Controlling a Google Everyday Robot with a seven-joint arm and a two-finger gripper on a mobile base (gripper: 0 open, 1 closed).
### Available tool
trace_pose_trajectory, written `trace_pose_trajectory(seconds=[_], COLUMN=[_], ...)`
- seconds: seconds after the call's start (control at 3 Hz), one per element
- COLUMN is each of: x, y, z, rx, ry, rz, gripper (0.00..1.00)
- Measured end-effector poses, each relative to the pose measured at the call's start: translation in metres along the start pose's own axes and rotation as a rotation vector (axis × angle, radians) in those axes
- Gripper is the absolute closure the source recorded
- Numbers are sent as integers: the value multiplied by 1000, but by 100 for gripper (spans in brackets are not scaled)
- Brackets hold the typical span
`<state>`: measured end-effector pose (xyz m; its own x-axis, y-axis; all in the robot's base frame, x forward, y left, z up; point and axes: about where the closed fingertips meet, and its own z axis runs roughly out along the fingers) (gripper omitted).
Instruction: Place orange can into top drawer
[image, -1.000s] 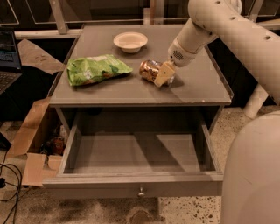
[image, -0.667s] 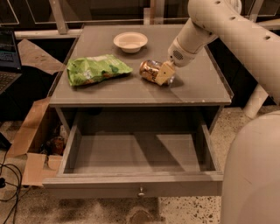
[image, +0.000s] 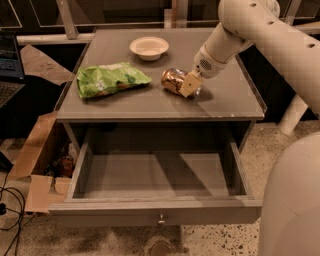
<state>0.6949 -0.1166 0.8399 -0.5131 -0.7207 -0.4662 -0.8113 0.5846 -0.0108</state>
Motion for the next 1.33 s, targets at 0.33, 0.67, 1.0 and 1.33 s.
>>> trace_pose_trajectory(seconds=[0.33,0.67,1.0,1.33], x=[9,30,52,71], y=[9,20,39,62], z=[-10,-27,-41,-55], rx=[-28,-92,-181,-237], ry=[-97,-223,-354,-511], rz=[-40,-109,-191,-235], gripper=[100,100,100,100])
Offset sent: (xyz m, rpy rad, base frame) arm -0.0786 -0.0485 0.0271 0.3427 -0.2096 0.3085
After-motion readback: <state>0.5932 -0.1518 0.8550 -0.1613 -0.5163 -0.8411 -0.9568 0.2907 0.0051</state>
